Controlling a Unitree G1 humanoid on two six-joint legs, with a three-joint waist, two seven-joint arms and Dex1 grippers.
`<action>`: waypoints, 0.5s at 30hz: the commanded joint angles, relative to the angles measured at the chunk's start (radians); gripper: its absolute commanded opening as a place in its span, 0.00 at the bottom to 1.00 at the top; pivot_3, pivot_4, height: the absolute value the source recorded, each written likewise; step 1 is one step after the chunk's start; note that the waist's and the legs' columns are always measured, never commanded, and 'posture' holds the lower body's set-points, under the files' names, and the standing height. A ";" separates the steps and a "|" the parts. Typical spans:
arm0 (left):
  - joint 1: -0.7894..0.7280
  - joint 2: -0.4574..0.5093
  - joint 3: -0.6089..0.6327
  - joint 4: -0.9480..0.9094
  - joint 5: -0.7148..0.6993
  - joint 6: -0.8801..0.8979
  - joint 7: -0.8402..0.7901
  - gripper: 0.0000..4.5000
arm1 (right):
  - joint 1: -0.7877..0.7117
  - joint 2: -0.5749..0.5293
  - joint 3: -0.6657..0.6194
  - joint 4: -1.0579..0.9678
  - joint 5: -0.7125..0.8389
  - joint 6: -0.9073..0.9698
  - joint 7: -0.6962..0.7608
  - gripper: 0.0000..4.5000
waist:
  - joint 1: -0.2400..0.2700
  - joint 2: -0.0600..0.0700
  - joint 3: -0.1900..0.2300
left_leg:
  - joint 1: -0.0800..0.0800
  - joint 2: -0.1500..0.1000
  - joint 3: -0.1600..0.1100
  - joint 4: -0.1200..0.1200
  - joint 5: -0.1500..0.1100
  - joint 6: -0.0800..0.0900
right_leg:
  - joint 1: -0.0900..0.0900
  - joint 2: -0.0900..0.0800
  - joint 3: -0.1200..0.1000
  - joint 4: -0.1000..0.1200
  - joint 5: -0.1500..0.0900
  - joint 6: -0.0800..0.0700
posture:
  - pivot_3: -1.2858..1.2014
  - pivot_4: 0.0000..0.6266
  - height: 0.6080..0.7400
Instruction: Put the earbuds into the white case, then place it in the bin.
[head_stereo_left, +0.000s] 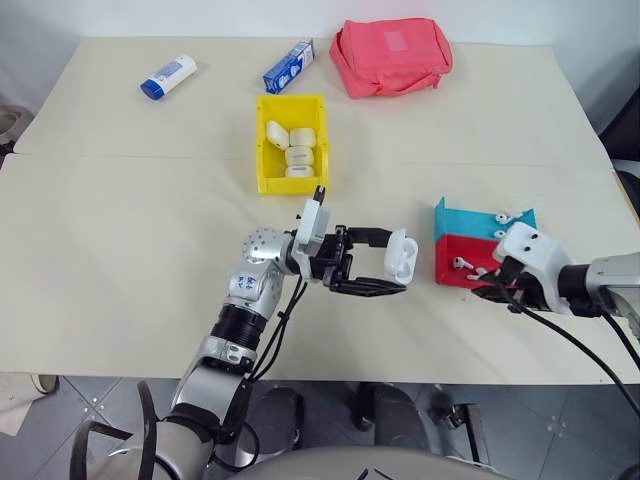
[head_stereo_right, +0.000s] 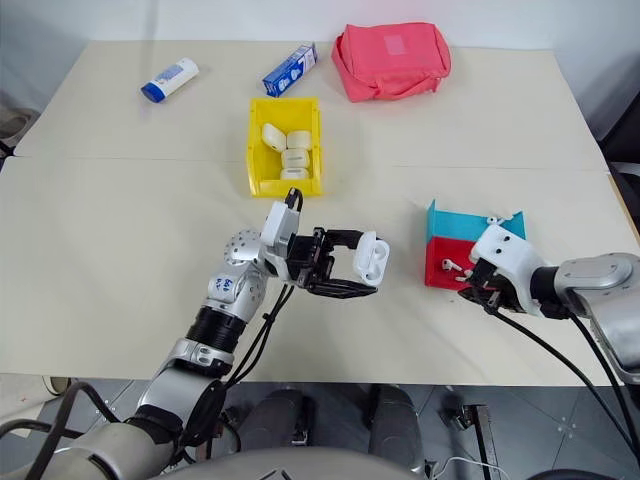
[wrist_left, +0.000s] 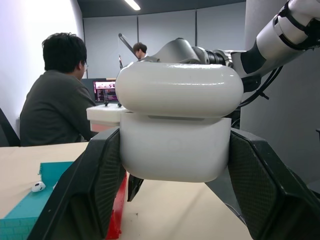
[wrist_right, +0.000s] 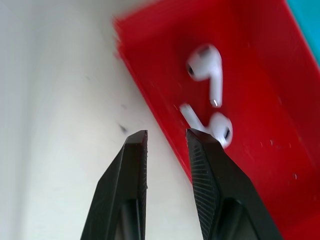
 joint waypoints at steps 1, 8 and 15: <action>0.003 0.000 0.001 -0.040 -0.016 -0.001 0.008 0.62 | -0.029 -0.019 0.003 0.045 -0.037 -0.041 -0.010 0.28 | 0.000 0.000 0.000 | 0.000 0.000 0.000 0.000 0.000 0.000 | 0.000 0.000 0.000 0.000 0.000 0.000 | 0.52 0.24 1.00; 0.000 0.000 0.002 -0.037 -0.016 -0.003 0.012 0.62 | -0.071 0.001 0.008 0.116 -0.074 -0.073 -0.033 0.28 | 0.000 0.000 0.000 | 0.000 0.000 0.000 0.000 0.000 0.000 | 0.000 0.000 0.000 0.001 0.000 0.000 | 0.52 0.24 1.00; -0.006 -0.001 0.005 -0.027 -0.016 -0.006 0.010 0.62 | -0.077 -0.017 -0.033 0.040 -0.035 -0.029 -0.024 0.28 | 0.000 0.000 0.000 | 0.000 0.000 0.000 0.000 0.000 0.000 | 0.000 0.000 0.000 0.000 0.000 0.000 | 0.52 0.24 1.00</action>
